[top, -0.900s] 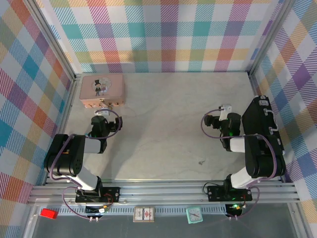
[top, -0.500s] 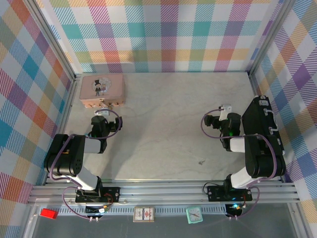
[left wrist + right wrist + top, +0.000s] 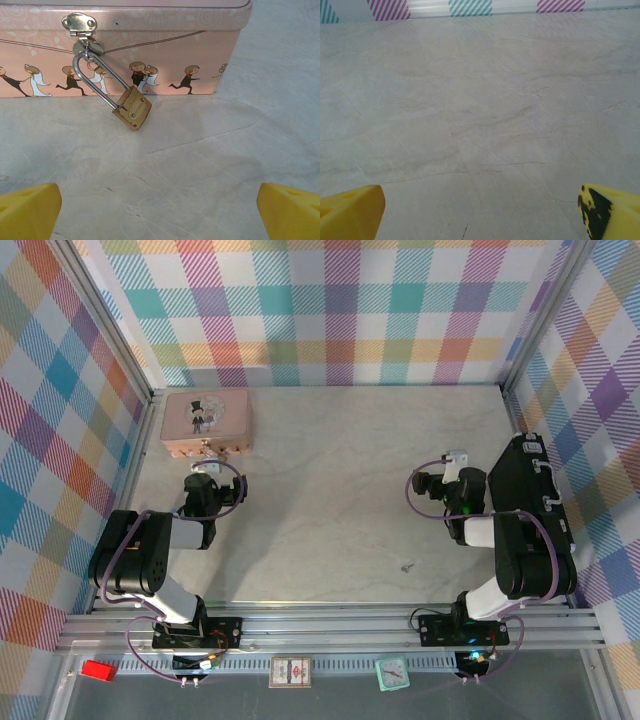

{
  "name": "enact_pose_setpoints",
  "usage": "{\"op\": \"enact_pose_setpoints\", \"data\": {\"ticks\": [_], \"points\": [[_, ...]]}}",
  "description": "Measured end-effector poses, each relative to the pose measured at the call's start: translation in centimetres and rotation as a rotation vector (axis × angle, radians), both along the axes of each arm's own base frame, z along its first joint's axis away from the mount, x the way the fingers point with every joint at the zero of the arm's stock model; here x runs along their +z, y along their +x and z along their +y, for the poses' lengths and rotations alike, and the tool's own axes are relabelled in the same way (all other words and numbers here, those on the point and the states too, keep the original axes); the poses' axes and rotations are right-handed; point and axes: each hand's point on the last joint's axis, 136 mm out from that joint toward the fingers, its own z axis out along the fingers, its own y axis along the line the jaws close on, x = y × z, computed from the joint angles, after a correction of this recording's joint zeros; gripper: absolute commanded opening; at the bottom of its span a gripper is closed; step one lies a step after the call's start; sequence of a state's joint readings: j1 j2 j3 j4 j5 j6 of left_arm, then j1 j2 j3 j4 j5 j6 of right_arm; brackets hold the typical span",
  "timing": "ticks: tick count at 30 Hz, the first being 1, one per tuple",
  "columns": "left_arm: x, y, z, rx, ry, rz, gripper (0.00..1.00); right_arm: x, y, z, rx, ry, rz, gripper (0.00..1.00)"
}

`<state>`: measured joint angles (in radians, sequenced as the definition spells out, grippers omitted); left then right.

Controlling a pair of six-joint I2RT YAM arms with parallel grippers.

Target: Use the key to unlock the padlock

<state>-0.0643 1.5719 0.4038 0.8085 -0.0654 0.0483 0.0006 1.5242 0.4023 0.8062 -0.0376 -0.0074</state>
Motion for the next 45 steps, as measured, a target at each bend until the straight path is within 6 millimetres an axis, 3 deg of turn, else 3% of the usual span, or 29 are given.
{"op": "enact_pose_setpoints", "data": {"ticks": [20,24,32,35,39,42,45], "points": [[0.0,0.0,0.1,0.006,0.004,0.008,1.0,0.1,-0.1,0.6,0.025,-0.003,-0.004,0.99],[1.7,-0.2,-0.8,0.001,0.033,-0.02,1.0,1.1,-0.9,1.6,0.065,-0.019,-0.031,0.99],[9.8,-1.1,-4.1,-0.035,0.045,-0.134,1.0,7.2,-3.2,5.3,0.182,-0.061,-0.143,0.99],[13.7,-0.9,-4.8,-0.026,-0.018,-0.161,1.0,10.6,-3.9,6.0,0.2,-0.024,-0.181,0.99],[17.9,-0.6,-5.6,-0.023,-0.123,-0.157,1.0,16.6,-4.4,6.3,0.191,0.079,-0.214,0.99],[19.2,-1.4,-6.5,-0.06,-0.201,-0.137,1.0,20.1,-5.0,6.5,0.184,0.162,-0.2,0.99],[19.9,-3.2,-7.1,-0.1,-0.267,-0.121,1.0,21.9,-6.1,7.1,0.204,0.236,-0.163,0.99]]}}
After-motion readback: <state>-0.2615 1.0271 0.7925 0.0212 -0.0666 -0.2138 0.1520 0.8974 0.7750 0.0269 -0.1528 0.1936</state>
